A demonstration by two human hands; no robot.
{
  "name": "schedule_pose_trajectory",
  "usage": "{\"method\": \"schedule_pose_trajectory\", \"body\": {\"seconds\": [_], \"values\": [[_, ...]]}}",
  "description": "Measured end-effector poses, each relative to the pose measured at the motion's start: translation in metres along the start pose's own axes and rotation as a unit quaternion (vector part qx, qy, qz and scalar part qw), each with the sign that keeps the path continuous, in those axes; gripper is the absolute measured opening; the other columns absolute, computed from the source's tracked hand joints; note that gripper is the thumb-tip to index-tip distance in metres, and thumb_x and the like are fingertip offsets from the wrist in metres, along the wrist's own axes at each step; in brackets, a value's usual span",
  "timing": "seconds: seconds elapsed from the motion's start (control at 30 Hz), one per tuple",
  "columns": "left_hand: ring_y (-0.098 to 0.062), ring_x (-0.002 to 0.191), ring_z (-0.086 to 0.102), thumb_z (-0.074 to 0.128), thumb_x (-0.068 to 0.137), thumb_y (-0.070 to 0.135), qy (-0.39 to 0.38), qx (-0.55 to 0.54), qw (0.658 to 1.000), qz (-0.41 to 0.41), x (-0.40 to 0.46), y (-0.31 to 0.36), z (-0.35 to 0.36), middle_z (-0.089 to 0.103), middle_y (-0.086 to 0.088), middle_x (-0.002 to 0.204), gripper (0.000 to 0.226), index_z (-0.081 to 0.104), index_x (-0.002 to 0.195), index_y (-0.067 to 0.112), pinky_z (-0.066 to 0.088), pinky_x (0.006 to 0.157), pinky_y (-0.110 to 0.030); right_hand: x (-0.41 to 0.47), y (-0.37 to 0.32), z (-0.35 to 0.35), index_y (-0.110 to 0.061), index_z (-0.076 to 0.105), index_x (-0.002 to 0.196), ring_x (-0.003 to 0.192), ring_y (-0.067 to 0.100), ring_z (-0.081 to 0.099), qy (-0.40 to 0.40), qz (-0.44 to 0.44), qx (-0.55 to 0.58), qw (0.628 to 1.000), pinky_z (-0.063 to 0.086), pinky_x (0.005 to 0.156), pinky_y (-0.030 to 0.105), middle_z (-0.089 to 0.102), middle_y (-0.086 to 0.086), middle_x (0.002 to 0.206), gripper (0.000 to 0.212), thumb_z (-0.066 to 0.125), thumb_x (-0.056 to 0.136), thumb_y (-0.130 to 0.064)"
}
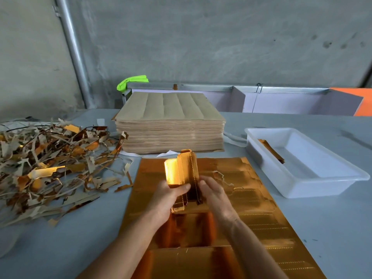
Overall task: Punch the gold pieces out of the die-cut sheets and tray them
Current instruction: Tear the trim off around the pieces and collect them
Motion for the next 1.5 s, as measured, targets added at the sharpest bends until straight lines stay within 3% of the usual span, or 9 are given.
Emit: {"method": "schedule_pose_trajectory", "body": {"seconds": [0.17, 0.47, 0.57, 0.67, 0.83, 1.03, 1.23, 1.4, 1.5], "values": [[-0.028, 0.092, 0.068, 0.065, 0.086, 0.036, -0.026, -0.103, 0.990, -0.089, -0.004, 0.001, 0.012, 0.071, -0.010, 0.103, 0.032, 0.063, 0.113, 0.017, 0.054, 0.065, -0.035, -0.002, 0.015, 0.012, -0.009, 0.054, 0.114, 0.106, 0.030, 0.059, 0.023, 0.051, 0.015, 0.998, 0.054, 0.089, 0.039, 0.062, 0.017, 0.111, 0.027, 0.029, 0.104, -0.016], [-0.022, 0.127, 0.048, 0.052, 0.089, 0.047, -0.024, 0.019, 0.999, 0.037, -0.011, -0.005, 0.013, 0.056, 0.001, 0.131, 0.049, 0.050, 0.133, 0.024, 0.037, 0.108, -0.048, -0.005, 0.026, 0.002, -0.006, 0.054, 0.103, 0.087, 0.026, 0.063, 0.088, 0.000, -0.131, 0.987, 0.055, 0.081, 0.041, 0.064, 0.014, 0.097, 0.019, 0.035, 0.102, -0.009], [-0.023, 0.113, 0.058, 0.051, 0.093, 0.044, -0.035, 0.097, 0.992, 0.066, -0.007, -0.003, 0.011, 0.064, -0.008, 0.117, 0.039, 0.058, 0.117, 0.014, 0.049, 0.095, -0.042, -0.005, 0.023, -0.006, -0.007, 0.057, 0.100, 0.087, 0.029, 0.064, 0.081, -0.016, -0.153, 0.985, 0.054, 0.082, 0.046, 0.065, 0.013, 0.095, 0.020, 0.037, 0.101, -0.006], [0.002, 0.089, 0.061, 0.049, 0.096, 0.037, -0.031, 0.079, 0.994, 0.071, 0.001, 0.018, 0.021, 0.067, 0.016, 0.093, 0.015, 0.060, 0.096, 0.027, 0.045, 0.069, -0.013, 0.005, 0.004, -0.015, -0.007, 0.057, 0.098, 0.090, 0.030, 0.064, 0.088, -0.043, -0.137, 0.986, 0.054, 0.084, 0.048, 0.064, 0.016, 0.096, 0.020, 0.037, 0.101, -0.008], [-0.029, 0.113, 0.058, 0.047, 0.099, 0.019, -0.021, 0.066, 0.997, 0.047, 0.020, 0.053, 0.065, 0.062, -0.012, 0.121, 0.024, 0.056, 0.121, 0.014, 0.045, 0.099, -0.052, 0.027, -0.027, -0.053, -0.013, 0.057, 0.097, 0.077, 0.019, 0.072, 0.124, -0.024, -0.031, 0.992, 0.059, 0.062, 0.029, 0.069, 0.009, 0.092, 0.012, 0.046, 0.099, -0.009], [-0.016, 0.075, 0.066, 0.067, 0.086, 0.007, 0.052, 0.055, 0.994, 0.075, 0.062, 0.078, 0.134, 0.070, -0.004, 0.086, 0.015, 0.060, 0.079, 0.019, 0.056, 0.065, -0.031, 0.049, -0.057, -0.129, -0.020, 0.061, 0.095, 0.076, 0.016, 0.070, 0.148, 0.001, -0.002, 0.989, 0.057, 0.065, 0.025, 0.070, 0.003, 0.090, 0.011, 0.053, 0.097, -0.013], [-0.023, 0.096, 0.062, 0.069, 0.085, 0.010, 0.012, 0.062, 0.993, 0.103, 0.104, 0.092, 0.213, 0.060, -0.005, 0.101, 0.043, 0.046, 0.121, 0.016, 0.054, 0.088, -0.044, 0.080, -0.078, -0.208, -0.006, 0.062, 0.091, 0.051, 0.012, 0.064, 0.279, 0.015, -0.029, 0.960, 0.048, 0.043, 0.017, 0.063, 0.009, 0.072, 0.012, 0.056, 0.090, 0.004], [-0.014, 0.077, 0.058, 0.063, 0.085, 0.002, -0.022, 0.162, 0.967, 0.196, 0.139, 0.088, 0.261, 0.055, 0.007, 0.079, 0.059, 0.039, 0.137, 0.016, 0.050, 0.077, -0.027, 0.115, -0.070, -0.261, -0.010, 0.062, 0.098, 0.070, 0.023, 0.067, 0.347, 0.050, -0.069, 0.934, 0.057, 0.061, 0.026, 0.065, 0.008, 0.084, 0.015, 0.060, 0.089, 0.001], [-0.022, 0.104, 0.058, 0.059, 0.090, 0.011, -0.052, 0.318, 0.914, 0.247, 0.156, 0.075, 0.278, 0.063, -0.003, 0.108, 0.048, 0.046, 0.136, 0.016, 0.046, 0.090, -0.032, 0.133, -0.055, -0.282, -0.011, 0.061, 0.092, 0.064, 0.019, 0.064, 0.377, 0.073, -0.070, 0.921, 0.051, 0.048, 0.019, 0.063, 0.007, 0.081, 0.017, 0.059, 0.087, 0.004]]}}
Point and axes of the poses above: each hand's wrist, its own x-axis towards the middle knuckle, its own z-axis out of the palm, y = z × x, the point moved 1 cm from there along x, towards the middle knuckle
